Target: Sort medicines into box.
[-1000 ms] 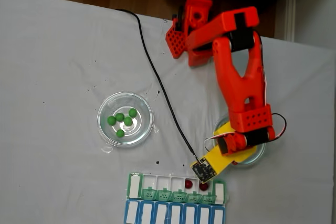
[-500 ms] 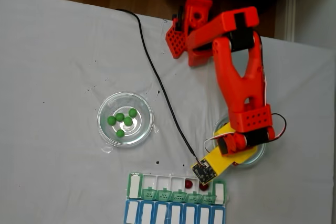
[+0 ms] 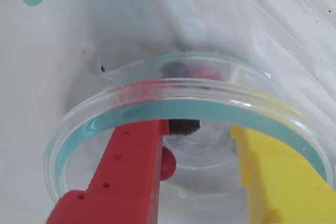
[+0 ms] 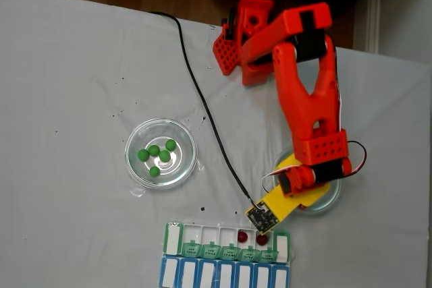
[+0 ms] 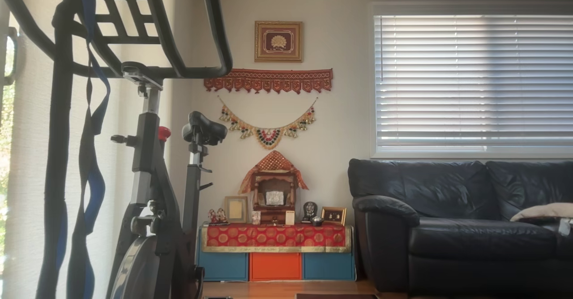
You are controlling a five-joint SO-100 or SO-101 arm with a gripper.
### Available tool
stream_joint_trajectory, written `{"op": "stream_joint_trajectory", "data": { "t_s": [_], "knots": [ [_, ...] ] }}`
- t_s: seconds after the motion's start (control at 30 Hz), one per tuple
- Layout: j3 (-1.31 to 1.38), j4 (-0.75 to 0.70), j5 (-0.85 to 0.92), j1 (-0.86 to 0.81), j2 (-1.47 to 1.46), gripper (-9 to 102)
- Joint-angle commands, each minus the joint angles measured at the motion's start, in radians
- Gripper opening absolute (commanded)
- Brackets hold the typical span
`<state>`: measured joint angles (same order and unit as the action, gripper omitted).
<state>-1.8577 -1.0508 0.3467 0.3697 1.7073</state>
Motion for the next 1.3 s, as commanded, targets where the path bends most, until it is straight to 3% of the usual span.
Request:
{"op": "stream_joint_trajectory", "data": {
  "t_s": [0.0,0.57,0.97,1.27],
  "knots": [
    [0.002,0.005,0.012,-0.028,0.094,1],
    [0.028,-0.19,-0.02,0.051,0.253,1],
    [-0.031,-0.172,-0.037,0.032,0.454,1],
    [-0.012,-0.115,-0.04,-0.034,0.443,1]
  ]
}}
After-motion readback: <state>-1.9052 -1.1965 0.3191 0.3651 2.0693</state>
